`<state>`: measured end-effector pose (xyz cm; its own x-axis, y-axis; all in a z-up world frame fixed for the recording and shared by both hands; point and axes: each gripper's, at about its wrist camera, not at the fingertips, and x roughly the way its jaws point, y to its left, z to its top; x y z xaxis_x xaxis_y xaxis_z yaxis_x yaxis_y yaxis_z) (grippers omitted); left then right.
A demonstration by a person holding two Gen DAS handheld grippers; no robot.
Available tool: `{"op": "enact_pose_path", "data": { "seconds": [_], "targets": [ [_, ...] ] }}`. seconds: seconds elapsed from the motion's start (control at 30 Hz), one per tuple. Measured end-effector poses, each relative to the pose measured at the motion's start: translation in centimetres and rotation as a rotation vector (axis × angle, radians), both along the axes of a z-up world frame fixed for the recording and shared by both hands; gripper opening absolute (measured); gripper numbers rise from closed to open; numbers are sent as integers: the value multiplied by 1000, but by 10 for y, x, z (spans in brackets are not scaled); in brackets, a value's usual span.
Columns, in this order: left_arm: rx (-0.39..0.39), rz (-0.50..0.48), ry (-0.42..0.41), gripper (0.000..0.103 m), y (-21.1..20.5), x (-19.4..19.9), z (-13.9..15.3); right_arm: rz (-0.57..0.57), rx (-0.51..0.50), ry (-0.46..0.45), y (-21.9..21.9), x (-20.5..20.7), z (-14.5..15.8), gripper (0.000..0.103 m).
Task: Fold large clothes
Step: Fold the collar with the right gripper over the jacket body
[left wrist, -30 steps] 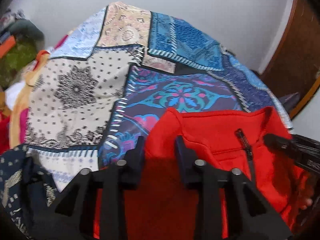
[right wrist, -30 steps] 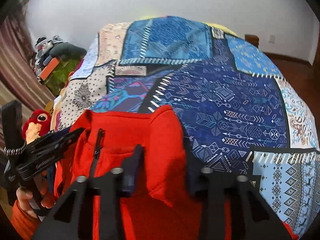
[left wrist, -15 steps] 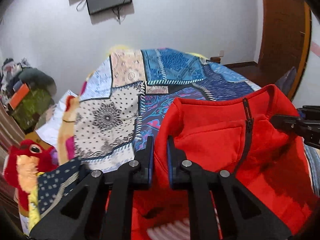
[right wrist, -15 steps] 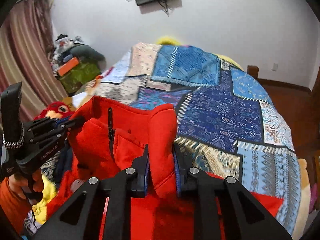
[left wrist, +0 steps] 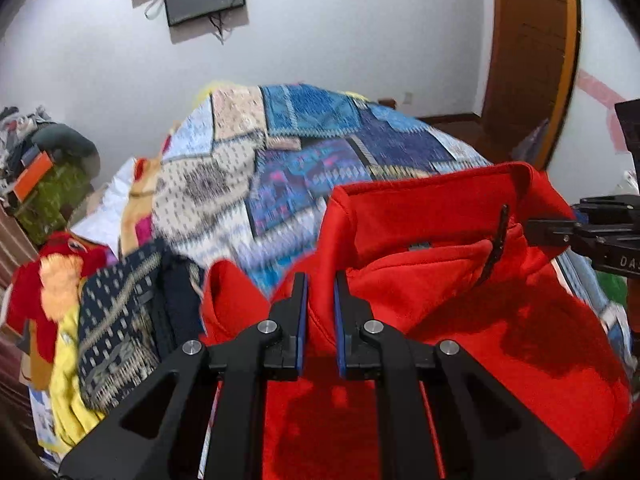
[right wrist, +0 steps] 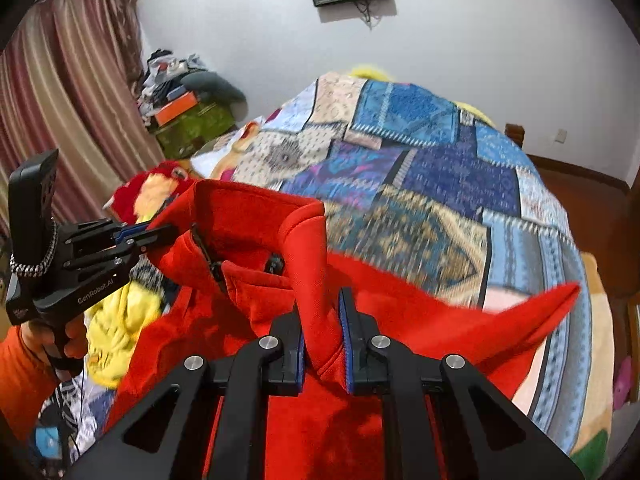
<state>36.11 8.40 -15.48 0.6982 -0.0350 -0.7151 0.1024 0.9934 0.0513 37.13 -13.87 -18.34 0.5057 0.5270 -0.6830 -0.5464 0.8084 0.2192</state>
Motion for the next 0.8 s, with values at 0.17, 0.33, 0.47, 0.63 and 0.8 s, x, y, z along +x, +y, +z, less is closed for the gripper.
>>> {"op": "enact_pose_path", "data": {
  "seconds": [0.17,0.33,0.47,0.63,0.8],
  "targets": [
    [-34,-20,91,11,-4,-31,-37,3,-27,64,-8,-33,-32,11],
    [-25,-36,154,12,-13,-60,-70,8,-52,106,-15,-51,-57,11],
    [7,-44,197,29,-15,-78,-89,4,-150,99,-14,-64,-69,11],
    [17,-16,223,51,1,-102,-94,25,-171,169,-25,-80,-70,12],
    [21,30,197,55,26,-123,-79,35,-164,180,-38,-93,-62,13]
  ]
}}
